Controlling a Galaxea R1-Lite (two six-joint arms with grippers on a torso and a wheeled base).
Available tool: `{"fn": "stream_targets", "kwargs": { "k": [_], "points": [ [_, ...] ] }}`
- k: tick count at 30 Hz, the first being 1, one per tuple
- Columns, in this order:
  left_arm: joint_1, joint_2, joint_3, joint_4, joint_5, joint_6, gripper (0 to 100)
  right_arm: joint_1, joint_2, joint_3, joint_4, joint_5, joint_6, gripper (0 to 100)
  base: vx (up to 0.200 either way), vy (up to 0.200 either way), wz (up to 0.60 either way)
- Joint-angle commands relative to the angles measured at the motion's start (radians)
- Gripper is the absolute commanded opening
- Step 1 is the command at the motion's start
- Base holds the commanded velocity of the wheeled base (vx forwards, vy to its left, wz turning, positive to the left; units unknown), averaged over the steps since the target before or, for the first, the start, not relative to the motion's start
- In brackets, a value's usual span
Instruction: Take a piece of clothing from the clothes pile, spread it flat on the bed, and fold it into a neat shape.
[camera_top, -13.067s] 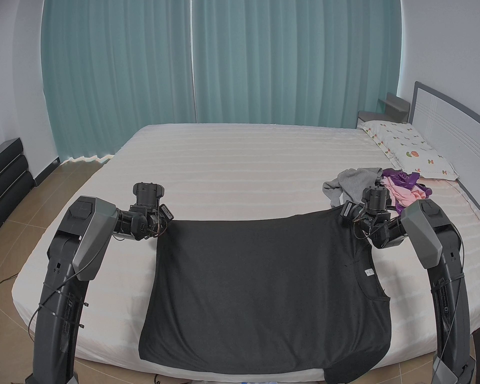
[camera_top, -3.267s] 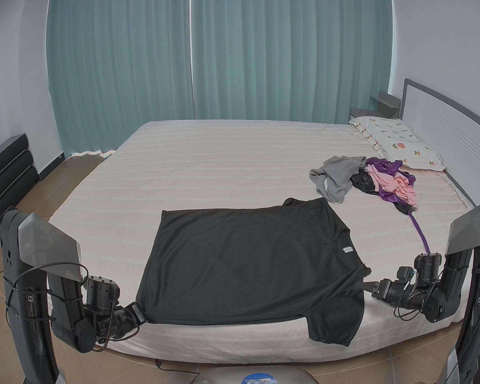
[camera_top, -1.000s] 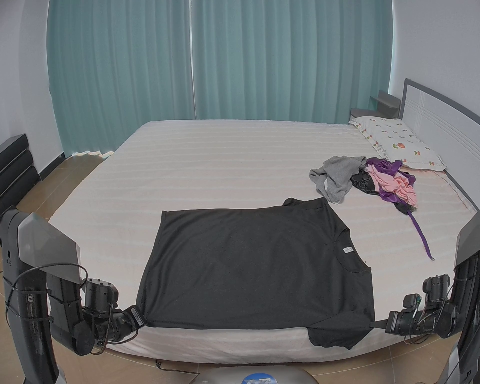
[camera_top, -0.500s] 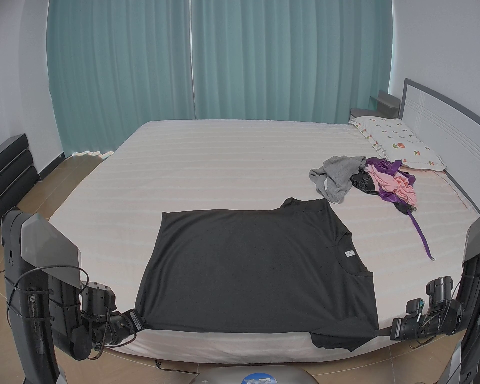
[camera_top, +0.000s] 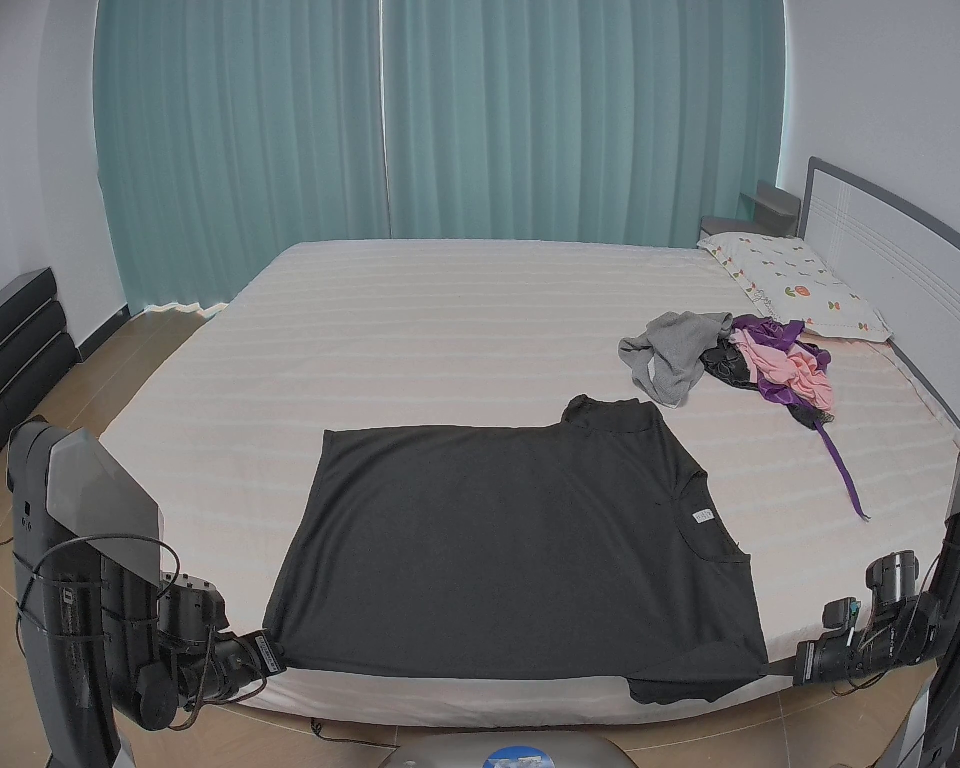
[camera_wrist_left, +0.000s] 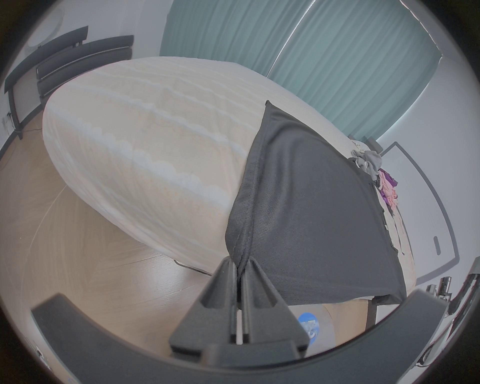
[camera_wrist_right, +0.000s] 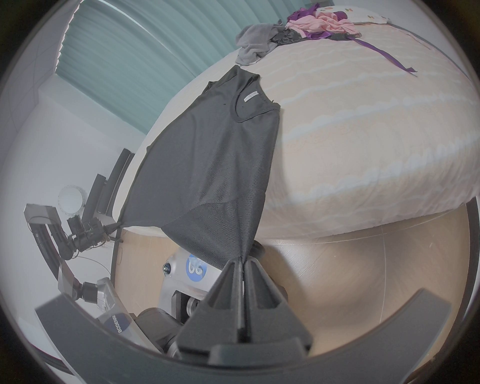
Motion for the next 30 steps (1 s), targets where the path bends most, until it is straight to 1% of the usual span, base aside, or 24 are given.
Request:
{"fn": "stream_targets", "kwargs": {
  "k": [1,3,8,9,13,18,21,25,30],
  "points": [
    [-0.002,0.003,0.02,0.002,0.019,0.002,0,-0.003,-0.02,0.017,0.02,-0.002,-0.026,0,0.0,0.0,0.0],
    [-0.002,-0.001,0.02,0.004,0.019,0.003,0,-0.005,-0.02,0.017,0.025,-0.002,-0.032,0,0.0,0.0,0.0],
    [-0.005,-0.006,0.02,0.066,0.021,0.031,0,-0.006,-0.034,0.017,0.031,-0.003,-0.038,0,0.0,0.0,0.0],
    [-0.01,-0.006,0.02,0.083,0.027,0.043,0,-0.006,-0.042,0.017,0.037,-0.002,-0.038,0,0.0,0.0,0.0],
    [-0.031,-0.023,0.02,0.123,0.05,0.045,0,-0.009,-0.063,0.017,0.068,-0.002,-0.038,0,0.0,0.0,0.0],
    [-0.067,-0.072,0.02,0.251,0.055,0.059,0,-0.026,-0.068,0.017,0.085,-0.005,-0.078,0,0.0,0.0,0.0],
    [-0.073,-0.096,0.02,0.289,0.055,0.068,0,-0.029,-0.079,0.017,0.117,-0.011,-0.106,0,0.0,0.0,0.0],
    [-0.074,-0.106,0.02,0.301,0.055,0.069,0,-0.029,-0.096,0.017,0.145,-0.011,-0.11,0,0.0,0.0,0.0],
    [-0.074,-0.129,0.02,0.359,0.055,0.092,0,-0.028,-0.158,0.017,0.221,-0.011,-0.133,0,0.0,0.0,0.0]
  ]
}}
